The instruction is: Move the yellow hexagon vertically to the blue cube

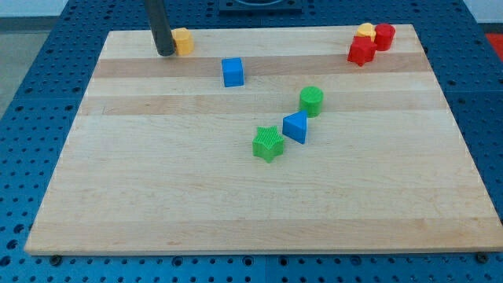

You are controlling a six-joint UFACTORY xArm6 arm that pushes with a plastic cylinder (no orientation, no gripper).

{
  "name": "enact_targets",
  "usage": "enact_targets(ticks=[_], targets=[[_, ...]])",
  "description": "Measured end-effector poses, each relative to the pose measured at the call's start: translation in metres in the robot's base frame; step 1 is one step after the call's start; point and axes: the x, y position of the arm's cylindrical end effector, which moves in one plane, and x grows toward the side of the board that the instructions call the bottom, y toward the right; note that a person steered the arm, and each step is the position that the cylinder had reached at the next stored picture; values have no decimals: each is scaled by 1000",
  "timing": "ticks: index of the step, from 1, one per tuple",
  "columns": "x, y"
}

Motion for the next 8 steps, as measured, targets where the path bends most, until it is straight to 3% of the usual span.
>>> enact_targets(ticks=[1, 2, 3, 5, 7, 8], targets=[[-13, -24], [-55, -43], [-60, -18], [-42, 12], [-9, 106], [-8, 116]])
